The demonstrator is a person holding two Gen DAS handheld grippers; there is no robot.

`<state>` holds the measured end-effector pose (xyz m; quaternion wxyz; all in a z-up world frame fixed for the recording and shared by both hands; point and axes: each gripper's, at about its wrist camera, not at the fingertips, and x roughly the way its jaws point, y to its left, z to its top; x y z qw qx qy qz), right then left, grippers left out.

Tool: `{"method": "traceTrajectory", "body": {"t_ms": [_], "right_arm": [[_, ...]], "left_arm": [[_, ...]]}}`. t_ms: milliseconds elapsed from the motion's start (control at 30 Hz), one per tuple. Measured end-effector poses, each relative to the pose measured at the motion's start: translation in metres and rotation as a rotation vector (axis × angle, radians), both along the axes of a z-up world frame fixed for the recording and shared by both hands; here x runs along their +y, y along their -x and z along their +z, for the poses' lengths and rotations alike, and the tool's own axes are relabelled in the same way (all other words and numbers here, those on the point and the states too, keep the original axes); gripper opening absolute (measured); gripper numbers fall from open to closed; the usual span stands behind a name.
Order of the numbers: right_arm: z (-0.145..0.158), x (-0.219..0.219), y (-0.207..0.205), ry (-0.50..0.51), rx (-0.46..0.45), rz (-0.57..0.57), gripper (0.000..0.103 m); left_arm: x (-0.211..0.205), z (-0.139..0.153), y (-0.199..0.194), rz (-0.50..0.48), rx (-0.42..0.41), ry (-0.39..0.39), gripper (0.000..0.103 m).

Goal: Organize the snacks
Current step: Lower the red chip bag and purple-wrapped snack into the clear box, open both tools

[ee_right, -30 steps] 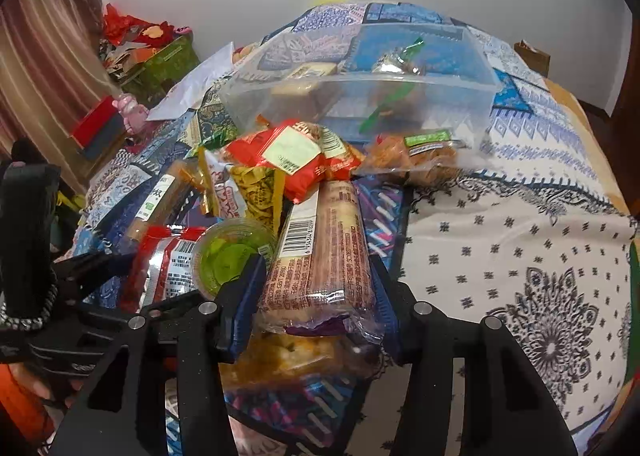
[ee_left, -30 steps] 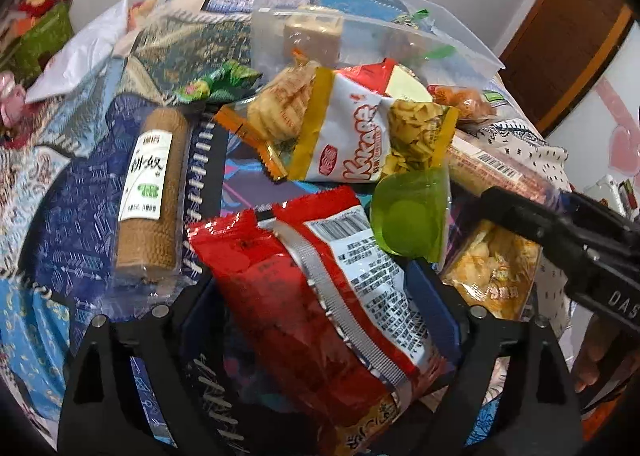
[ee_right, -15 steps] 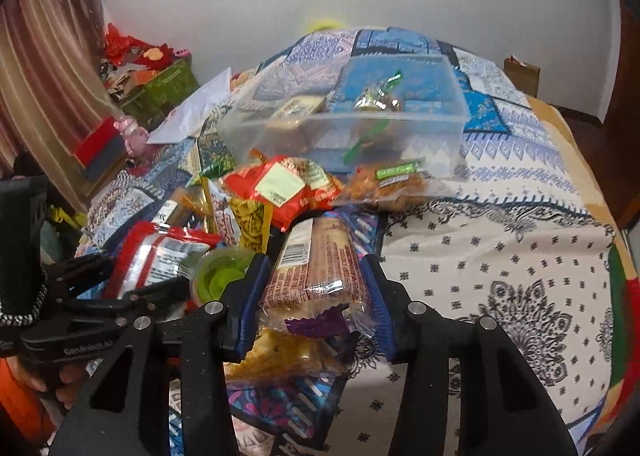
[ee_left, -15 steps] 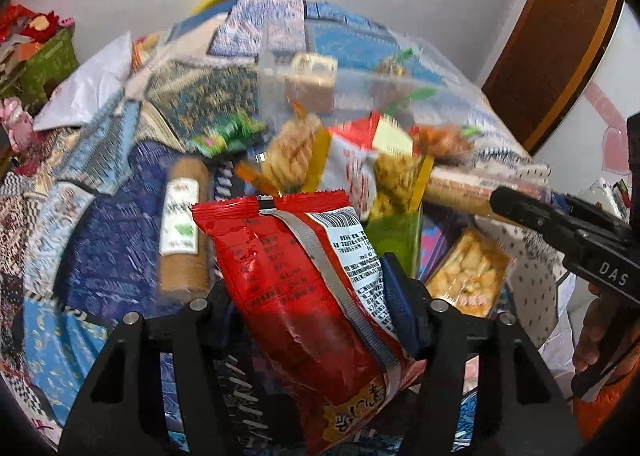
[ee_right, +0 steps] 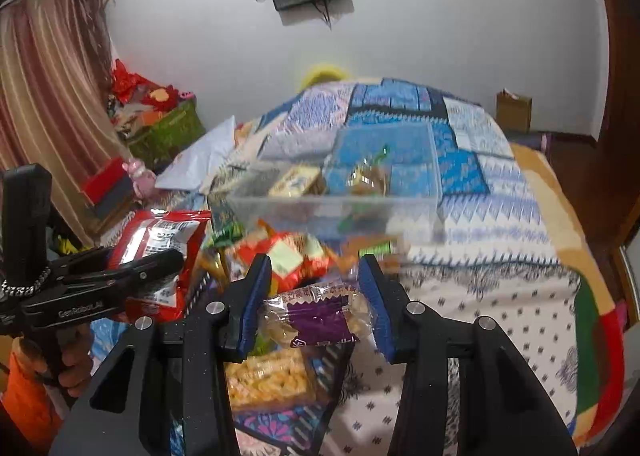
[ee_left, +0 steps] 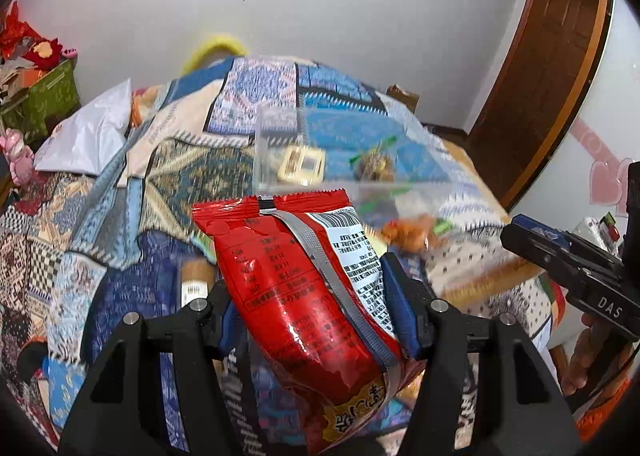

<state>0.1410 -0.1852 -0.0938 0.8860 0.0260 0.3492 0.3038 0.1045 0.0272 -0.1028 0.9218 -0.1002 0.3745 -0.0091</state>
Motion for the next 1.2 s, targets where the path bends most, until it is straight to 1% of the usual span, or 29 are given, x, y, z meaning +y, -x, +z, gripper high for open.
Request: {"method": "traceTrajectory", "body": {"t_ms": [333, 533, 633, 767, 833, 900, 967, 1033, 1200], "right_arm": [[0.029, 0.009, -0.031, -0.028, -0.083, 0.006, 0.042], [0.046, 0.011, -0.059, -0.04, -0.136, -0.024, 0.042], [0.051, 0.01, -0.076, -0.045, -0.154, -0.048, 0.042], [0.049, 0.007, -0.095, -0.034, -0.152, -0.077, 0.042], [0.044, 0.006, -0.107, -0.024, -0.139, -0.087, 0.042], [0.036, 0.007, -0.117, -0.004, -0.122, -0.089, 0.042], [0.027, 0.01, -0.126, 0.02, -0.096, -0.083, 0.042], [0.017, 0.012, -0.133, 0.045, -0.074, -0.073, 0.042], [-0.003, 0.018, -0.148, 0.089, -0.026, -0.053, 0.042]], "left_arm": [[0.008, 0.027, -0.034, 0.005, -0.074, 0.006, 0.061], [0.01, 0.035, -0.064, 0.009, -0.098, 0.0, 0.061], [0.012, 0.035, -0.085, 0.012, -0.103, -0.009, 0.061], [0.013, 0.027, -0.115, 0.011, -0.088, -0.012, 0.061], [0.011, 0.02, -0.13, 0.014, -0.082, -0.031, 0.061], [0.009, 0.013, -0.143, 0.018, -0.074, -0.044, 0.061], [0.006, 0.002, -0.157, 0.019, -0.049, -0.056, 0.061], [0.002, -0.009, -0.168, 0.004, -0.029, -0.064, 0.061], [-0.013, -0.032, -0.188, -0.035, 0.025, -0.115, 0.061]]}}
